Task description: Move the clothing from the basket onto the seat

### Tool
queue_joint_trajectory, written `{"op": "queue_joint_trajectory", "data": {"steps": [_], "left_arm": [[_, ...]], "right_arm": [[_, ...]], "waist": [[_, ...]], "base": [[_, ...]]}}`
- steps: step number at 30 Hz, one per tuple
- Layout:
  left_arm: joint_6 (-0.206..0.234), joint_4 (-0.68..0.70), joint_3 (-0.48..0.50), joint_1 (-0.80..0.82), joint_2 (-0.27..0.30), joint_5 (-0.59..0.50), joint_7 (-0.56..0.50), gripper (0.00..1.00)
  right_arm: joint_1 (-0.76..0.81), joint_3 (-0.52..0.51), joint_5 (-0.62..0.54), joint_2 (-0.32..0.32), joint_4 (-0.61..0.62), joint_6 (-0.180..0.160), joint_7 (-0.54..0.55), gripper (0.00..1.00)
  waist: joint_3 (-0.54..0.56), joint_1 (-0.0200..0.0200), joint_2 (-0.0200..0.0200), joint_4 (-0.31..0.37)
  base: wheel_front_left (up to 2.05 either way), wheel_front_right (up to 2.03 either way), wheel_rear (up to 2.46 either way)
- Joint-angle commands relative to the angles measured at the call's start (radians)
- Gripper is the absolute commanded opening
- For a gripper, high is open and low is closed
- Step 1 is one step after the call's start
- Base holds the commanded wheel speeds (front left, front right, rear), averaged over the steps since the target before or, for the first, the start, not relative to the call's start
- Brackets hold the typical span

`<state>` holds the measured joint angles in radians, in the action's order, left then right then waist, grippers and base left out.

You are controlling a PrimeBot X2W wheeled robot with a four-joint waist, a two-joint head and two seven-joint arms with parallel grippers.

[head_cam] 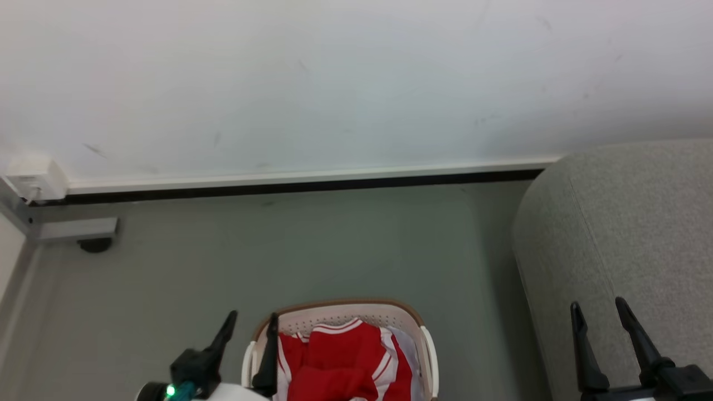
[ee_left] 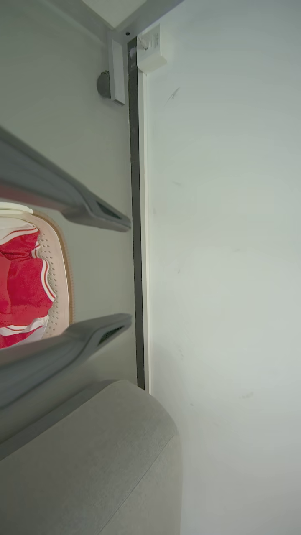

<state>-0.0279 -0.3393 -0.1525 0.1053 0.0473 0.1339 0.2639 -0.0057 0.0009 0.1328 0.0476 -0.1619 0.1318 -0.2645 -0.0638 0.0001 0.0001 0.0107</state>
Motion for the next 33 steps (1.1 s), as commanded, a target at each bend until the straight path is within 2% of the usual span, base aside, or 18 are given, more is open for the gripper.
{"op": "queue_joint_trajectory", "data": {"steps": [1, 5, 11, 20, 28, 33], "left_arm": [[-0.004, -0.008, -0.004, 0.021, 0.006, -0.011, 0.001, 1.0], [-0.033, -0.084, -0.05, 0.086, 0.005, -0.03, 0.001, 1.0], [-0.076, -0.273, -0.165, 0.205, 0.006, -0.053, 0.001, 1.0], [-0.101, -0.588, -0.33, 0.39, 0.015, -0.101, -0.051, 1.0], [-0.101, -0.747, -0.529, 0.487, 0.023, -0.031, -0.122, 1.0], [-0.101, -0.78, -0.632, 0.521, 0.046, 0.045, -0.148, 1.0]], "right_arm": [[-0.021, 0.003, 0.013, 0.005, 0.007, -0.002, 0.0, 1.0], [-0.044, 0.011, 0.019, 0.005, 0.023, -0.002, 0.0, 1.0], [-0.088, 0.023, 0.032, 0.005, 0.05, -0.002, 0.0, 1.0], [-0.173, 0.042, 0.06, 0.004, 0.086, -0.002, 0.0, 1.0], [-0.217, 0.051, 0.079, 0.004, 0.1, -0.002, 0.0, 1.0], [-0.23, 0.051, 0.08, 0.004, 0.105, -0.002, 0.0, 1.0]], "waist": [[-0.029, -0.0001, -0.0001, 0.023], [-0.083, -0.0001, -0.0001, 0.058], [-0.169, -0.0001, -0.0001, 0.103], [-0.315, -0.0001, -0.0001, 0.158], [-0.407, -0.0001, -0.0001, 0.184], [-0.436, -0.0001, -0.0001, 0.193]], "base": [[0.0, 0.0, 0.0], [0.0, 0.0, 0.0], [0.0, 0.0, 0.0], [0.0, 0.0, 0.0], [0.0, 0.0, 0.0], [0.0, 0.0, 0.0]]}}
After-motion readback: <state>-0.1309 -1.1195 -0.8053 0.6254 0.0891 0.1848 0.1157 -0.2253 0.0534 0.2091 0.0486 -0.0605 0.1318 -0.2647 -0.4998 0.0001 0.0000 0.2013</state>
